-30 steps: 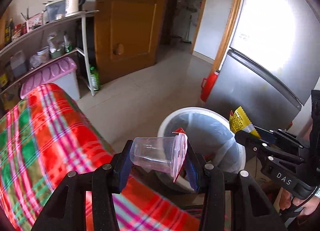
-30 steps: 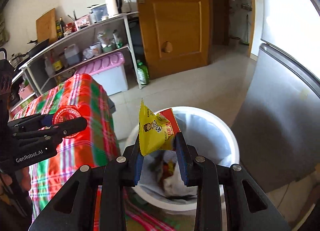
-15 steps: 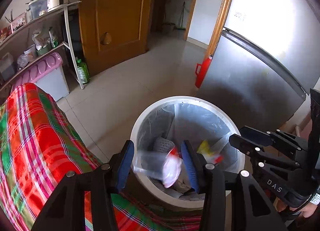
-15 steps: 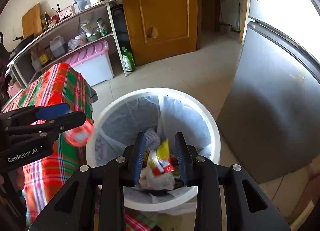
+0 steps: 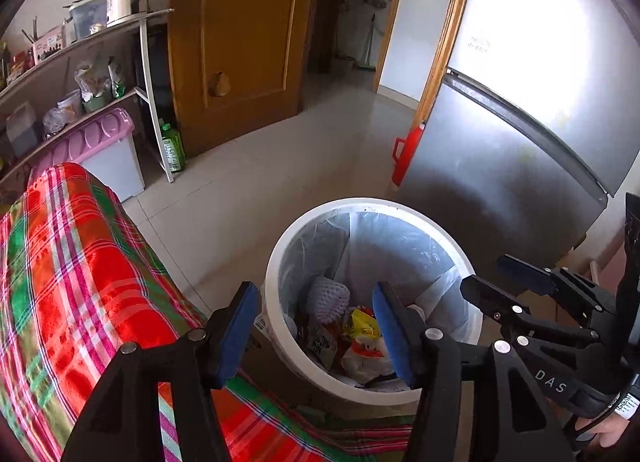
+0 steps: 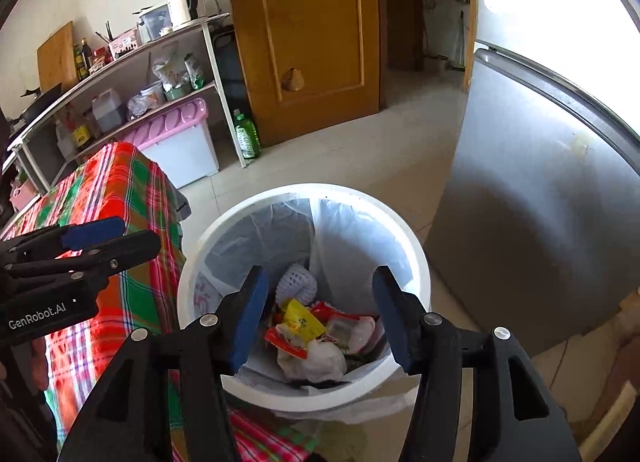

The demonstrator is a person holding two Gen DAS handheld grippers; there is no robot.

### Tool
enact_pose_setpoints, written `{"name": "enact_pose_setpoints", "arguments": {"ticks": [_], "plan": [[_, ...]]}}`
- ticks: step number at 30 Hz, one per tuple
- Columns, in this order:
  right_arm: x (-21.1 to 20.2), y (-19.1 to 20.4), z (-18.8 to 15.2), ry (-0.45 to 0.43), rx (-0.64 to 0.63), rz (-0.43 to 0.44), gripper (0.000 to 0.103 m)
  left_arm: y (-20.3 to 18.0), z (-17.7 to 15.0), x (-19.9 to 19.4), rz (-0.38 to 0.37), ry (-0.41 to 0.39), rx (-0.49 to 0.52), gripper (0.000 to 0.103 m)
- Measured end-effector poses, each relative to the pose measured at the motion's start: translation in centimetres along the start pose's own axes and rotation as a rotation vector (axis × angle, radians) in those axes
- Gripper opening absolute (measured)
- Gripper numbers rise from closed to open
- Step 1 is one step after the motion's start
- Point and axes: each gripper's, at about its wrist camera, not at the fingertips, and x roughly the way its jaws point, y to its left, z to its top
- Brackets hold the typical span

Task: Collect trash

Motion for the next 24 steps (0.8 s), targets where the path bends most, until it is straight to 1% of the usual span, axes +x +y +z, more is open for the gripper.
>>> {"name": "enact_pose_setpoints", "arguments": {"ticks": [6, 9, 15, 24], "plan": [[-1.3, 0.7, -0.4, -0.027, 0.004, -0.013, 0.055, 0.4, -0.5, -1.1, 0.012, -0.025, -0.032, 0.059], [-1.4, 0.8, -0.7, -0.03, 0.016, -0.028, 0.055, 0.4, -0.8, -1.7, 0.044, -0.034, -0.033, 0.059], [-1.8, 1.0, -1.3, -0.041, 0.03, -0.023, 0.055, 0.0, -1.5, -2.8, 0.085, -0.069, -0.025, 0.059], [-2.1, 1.1, -1.9, -0.043, 0.05, -0.026, 0.055, 0.1, -2.0, -3.5, 0.09, -0.083, -0.042, 0.059]]}}
